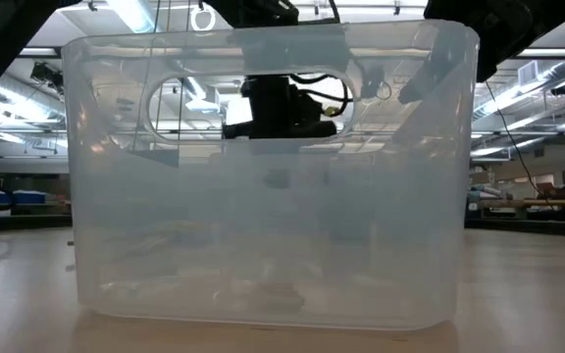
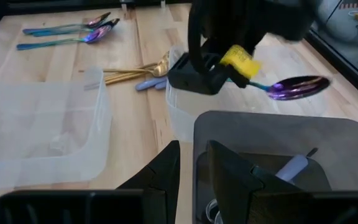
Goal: Sort silverware by color (type)
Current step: Put the blue spoon into the top transparent bin
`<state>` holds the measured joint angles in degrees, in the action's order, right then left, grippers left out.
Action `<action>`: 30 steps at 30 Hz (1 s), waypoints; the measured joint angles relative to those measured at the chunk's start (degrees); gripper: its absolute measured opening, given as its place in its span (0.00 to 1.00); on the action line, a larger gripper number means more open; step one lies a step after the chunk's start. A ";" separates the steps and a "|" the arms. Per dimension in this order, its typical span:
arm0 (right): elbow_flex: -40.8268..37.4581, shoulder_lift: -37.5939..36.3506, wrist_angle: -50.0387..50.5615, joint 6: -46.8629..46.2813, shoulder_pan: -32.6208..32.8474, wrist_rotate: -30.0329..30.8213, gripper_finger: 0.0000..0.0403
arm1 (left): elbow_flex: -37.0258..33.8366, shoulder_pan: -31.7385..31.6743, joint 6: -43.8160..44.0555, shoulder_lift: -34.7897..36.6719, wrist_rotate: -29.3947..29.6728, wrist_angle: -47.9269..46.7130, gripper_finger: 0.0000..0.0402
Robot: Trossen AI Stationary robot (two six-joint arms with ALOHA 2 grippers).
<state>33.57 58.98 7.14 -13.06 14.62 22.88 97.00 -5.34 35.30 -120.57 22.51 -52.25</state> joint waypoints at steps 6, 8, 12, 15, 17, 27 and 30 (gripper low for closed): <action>0.00 0.02 0.27 0.07 0.08 -0.01 0.23 | 0.06 -0.59 0.12 -1.55 -1.70 -0.80 0.05; 0.00 0.00 0.26 0.07 0.08 -0.01 0.23 | 0.01 -0.62 0.06 -2.03 -2.05 -1.20 0.05; 0.00 0.01 0.22 0.11 0.08 -0.01 0.23 | 0.03 -0.62 0.09 -2.17 -2.52 -0.80 0.05; 0.00 0.00 0.17 0.13 0.08 -0.01 0.23 | 0.02 -0.58 0.33 -2.19 -2.85 -0.43 0.06; 0.00 0.00 0.17 0.14 0.06 0.00 0.23 | 0.03 -0.58 0.75 -2.19 -2.91 -0.45 0.08; 0.00 0.00 0.08 0.17 0.06 0.02 0.23 | 0.30 -0.94 1.58 1.36 -6.11 -1.03 0.34; 0.02 0.00 0.00 0.17 0.06 0.04 0.23 | 0.30 -0.55 1.78 2.96 -5.93 -1.62 0.37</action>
<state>33.58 58.98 7.14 -12.88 14.68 22.92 97.29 -5.89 37.08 -117.61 16.58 -53.88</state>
